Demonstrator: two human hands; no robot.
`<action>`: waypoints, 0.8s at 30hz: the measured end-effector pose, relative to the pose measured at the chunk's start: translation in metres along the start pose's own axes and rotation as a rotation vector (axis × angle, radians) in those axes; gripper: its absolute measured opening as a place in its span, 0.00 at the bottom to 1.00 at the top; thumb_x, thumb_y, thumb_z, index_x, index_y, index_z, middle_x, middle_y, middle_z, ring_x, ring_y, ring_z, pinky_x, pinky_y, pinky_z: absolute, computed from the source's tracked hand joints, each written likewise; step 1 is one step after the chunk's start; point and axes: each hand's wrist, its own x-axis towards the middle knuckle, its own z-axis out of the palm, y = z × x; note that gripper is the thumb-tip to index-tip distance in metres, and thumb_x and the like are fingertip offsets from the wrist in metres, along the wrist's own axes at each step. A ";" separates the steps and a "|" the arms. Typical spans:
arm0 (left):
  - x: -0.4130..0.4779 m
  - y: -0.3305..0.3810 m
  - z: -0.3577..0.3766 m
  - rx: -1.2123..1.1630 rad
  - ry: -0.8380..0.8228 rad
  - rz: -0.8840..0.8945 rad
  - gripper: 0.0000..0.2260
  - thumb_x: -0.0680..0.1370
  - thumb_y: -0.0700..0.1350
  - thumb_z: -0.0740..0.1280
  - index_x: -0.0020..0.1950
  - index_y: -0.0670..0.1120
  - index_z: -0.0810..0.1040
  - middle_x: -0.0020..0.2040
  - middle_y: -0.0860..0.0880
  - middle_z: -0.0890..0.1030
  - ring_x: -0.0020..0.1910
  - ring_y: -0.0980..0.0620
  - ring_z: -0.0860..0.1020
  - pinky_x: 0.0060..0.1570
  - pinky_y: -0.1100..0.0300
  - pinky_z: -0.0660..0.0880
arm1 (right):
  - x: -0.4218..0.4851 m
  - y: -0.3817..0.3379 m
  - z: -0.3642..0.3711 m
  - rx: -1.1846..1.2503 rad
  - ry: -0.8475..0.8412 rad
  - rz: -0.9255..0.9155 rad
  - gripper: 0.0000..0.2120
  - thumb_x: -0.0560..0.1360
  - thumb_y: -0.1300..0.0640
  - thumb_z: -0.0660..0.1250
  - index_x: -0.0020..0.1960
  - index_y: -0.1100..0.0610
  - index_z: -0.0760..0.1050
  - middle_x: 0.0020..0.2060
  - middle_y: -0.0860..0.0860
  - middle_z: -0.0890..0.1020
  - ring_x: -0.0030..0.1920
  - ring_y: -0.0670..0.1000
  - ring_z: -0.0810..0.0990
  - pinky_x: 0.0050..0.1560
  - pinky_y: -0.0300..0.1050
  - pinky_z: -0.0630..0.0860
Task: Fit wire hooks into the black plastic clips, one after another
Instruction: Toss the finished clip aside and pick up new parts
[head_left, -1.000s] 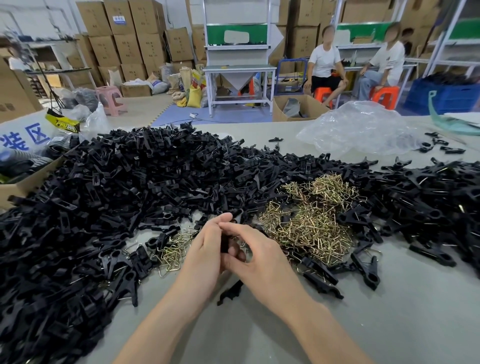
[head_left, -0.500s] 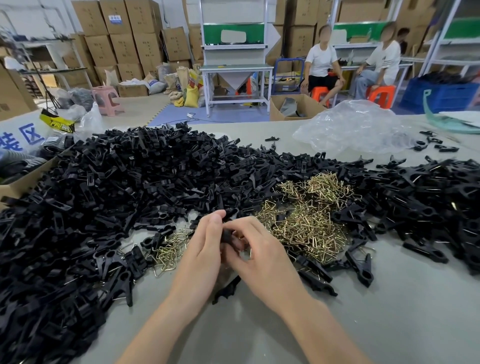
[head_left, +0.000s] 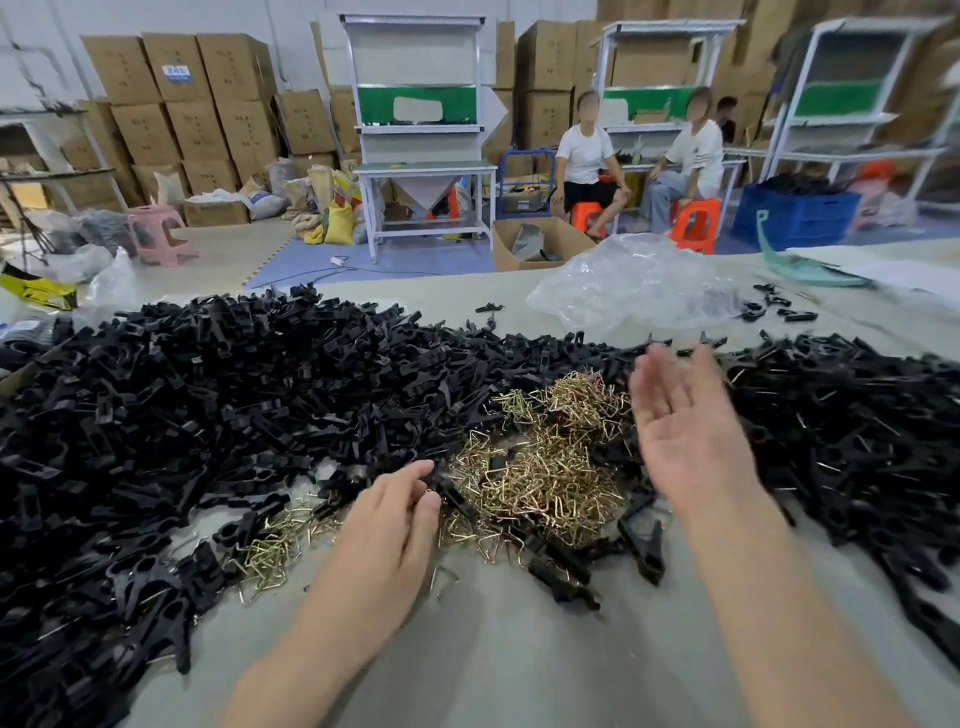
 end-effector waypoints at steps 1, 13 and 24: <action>0.004 -0.001 -0.001 0.033 0.023 0.004 0.25 0.80 0.62 0.49 0.74 0.56 0.66 0.57 0.68 0.70 0.60 0.70 0.68 0.60 0.67 0.65 | -0.005 0.011 -0.001 -0.087 -0.053 0.024 0.16 0.80 0.55 0.68 0.64 0.62 0.75 0.49 0.55 0.86 0.49 0.52 0.85 0.50 0.41 0.82; 0.056 -0.030 -0.009 0.661 -0.027 -0.011 0.22 0.83 0.57 0.56 0.76 0.54 0.64 0.71 0.50 0.68 0.69 0.49 0.69 0.66 0.54 0.65 | -0.052 0.132 -0.010 -1.857 -0.621 -0.595 0.16 0.84 0.54 0.57 0.71 0.49 0.72 0.57 0.45 0.80 0.57 0.47 0.77 0.60 0.44 0.73; 0.028 -0.039 -0.032 0.147 0.166 -0.112 0.06 0.80 0.49 0.64 0.55 0.58 0.70 0.50 0.61 0.78 0.37 0.59 0.76 0.39 0.60 0.71 | -0.053 0.136 -0.023 -2.151 -0.660 -0.717 0.15 0.83 0.46 0.59 0.64 0.49 0.79 0.59 0.47 0.80 0.65 0.51 0.74 0.70 0.47 0.67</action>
